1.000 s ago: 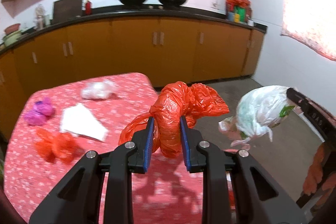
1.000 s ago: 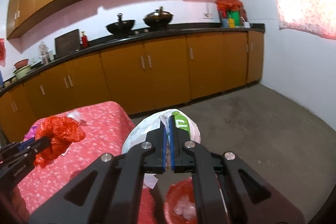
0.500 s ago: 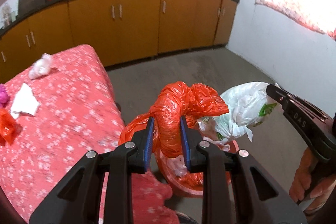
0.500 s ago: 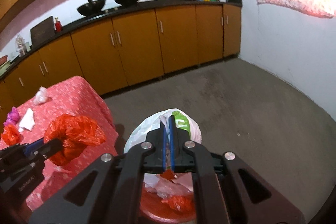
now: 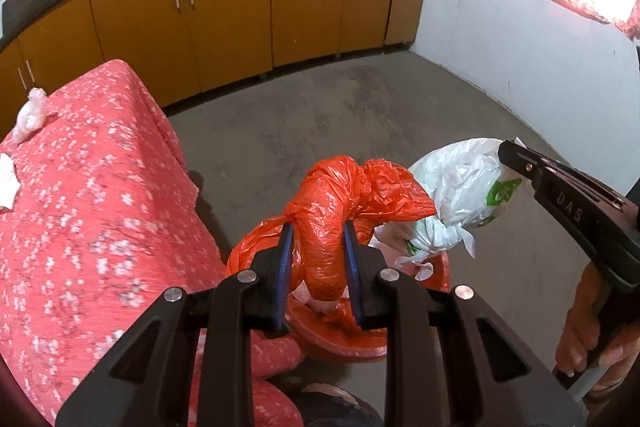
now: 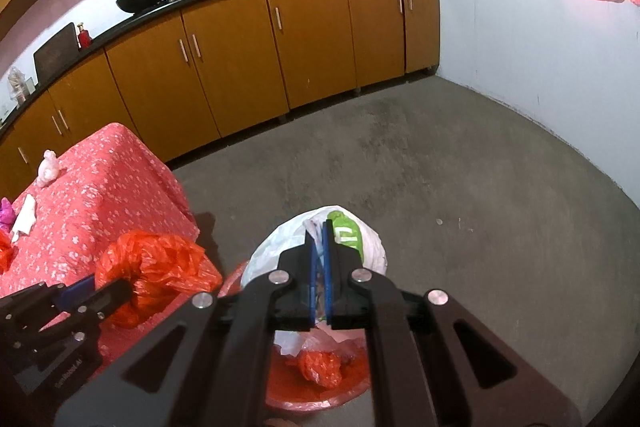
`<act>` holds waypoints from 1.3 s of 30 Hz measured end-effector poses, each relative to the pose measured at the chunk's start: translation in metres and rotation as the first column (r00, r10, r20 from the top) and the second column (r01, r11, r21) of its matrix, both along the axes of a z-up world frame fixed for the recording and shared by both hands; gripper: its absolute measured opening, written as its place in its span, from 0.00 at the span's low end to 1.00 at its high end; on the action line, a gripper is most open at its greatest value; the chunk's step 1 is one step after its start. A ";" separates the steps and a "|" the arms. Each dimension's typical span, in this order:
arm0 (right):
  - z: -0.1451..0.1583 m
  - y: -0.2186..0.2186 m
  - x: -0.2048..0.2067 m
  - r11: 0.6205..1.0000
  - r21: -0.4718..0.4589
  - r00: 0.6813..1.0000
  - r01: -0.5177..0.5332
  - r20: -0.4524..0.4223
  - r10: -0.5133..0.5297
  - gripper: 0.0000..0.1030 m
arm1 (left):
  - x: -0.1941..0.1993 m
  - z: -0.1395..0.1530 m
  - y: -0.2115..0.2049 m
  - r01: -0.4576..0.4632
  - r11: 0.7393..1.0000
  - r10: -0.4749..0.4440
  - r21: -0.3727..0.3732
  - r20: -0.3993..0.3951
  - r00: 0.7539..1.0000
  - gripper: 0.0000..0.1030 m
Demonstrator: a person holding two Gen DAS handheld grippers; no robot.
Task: Collect trash
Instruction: 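Lower both bags into the orange basket and open both tools, then return to the table and grasp the red bags with the left tool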
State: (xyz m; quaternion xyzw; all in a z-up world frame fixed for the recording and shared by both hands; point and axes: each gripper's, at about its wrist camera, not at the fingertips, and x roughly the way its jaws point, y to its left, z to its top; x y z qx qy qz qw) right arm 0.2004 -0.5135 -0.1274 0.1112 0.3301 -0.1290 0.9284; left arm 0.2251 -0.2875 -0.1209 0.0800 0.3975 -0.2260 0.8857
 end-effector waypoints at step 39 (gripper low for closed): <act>0.033 0.077 0.033 0.977 -0.003 0.977 -0.213 0.028 0.213 0.34 | 0.009 0.043 0.113 -0.186 0.982 0.190 -0.046 0.107 0.976 0.44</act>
